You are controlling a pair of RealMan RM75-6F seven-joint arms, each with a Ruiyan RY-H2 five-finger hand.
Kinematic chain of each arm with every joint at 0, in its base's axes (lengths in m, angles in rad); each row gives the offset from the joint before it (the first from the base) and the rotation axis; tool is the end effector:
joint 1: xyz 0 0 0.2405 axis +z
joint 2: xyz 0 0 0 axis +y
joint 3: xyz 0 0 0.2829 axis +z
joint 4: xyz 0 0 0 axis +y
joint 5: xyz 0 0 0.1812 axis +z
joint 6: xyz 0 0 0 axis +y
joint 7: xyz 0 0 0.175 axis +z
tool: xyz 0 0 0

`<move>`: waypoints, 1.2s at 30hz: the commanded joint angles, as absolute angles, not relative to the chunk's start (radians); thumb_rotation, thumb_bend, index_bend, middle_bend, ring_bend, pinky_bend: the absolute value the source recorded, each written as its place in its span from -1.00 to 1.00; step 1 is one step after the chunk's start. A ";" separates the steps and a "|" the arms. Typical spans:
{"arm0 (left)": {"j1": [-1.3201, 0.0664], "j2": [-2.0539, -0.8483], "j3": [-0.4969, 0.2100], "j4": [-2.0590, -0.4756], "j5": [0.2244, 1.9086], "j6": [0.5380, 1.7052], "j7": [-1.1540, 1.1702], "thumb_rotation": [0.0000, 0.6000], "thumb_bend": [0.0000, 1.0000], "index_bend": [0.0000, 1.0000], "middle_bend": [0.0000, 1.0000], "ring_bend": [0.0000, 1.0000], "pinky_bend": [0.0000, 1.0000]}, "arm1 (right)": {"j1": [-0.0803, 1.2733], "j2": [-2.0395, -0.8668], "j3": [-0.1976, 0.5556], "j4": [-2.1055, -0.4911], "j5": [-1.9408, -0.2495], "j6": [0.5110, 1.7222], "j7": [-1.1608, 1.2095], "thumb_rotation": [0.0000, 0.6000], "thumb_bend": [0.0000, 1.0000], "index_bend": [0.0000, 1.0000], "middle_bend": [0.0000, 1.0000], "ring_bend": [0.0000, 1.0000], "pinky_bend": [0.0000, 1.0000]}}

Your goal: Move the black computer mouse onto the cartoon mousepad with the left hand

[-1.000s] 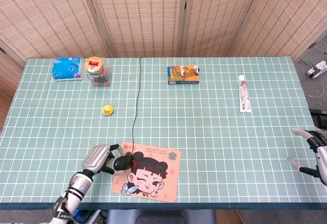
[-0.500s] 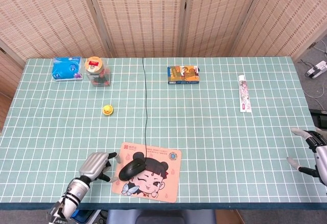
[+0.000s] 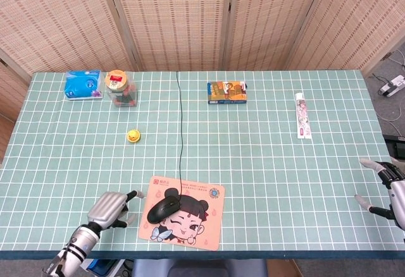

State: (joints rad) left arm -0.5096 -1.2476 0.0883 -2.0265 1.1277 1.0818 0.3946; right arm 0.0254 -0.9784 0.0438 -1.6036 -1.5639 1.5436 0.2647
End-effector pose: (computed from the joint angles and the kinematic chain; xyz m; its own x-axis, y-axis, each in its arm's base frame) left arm -0.2078 0.2486 0.0498 0.3362 0.5283 0.7796 0.9392 -0.2496 -0.2358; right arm -0.3253 -0.1912 0.2480 0.2898 0.0248 0.9568 -0.9566 -0.0234 0.2904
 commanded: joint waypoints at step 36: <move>-0.549 -1.151 0.228 -1.848 1.574 1.091 0.564 1.00 0.21 -0.66 1.00 1.00 1.00 | 0.018 -0.975 0.045 -1.601 -1.566 1.558 0.277 1.00 -0.71 -0.53 -0.39 -0.54 -0.11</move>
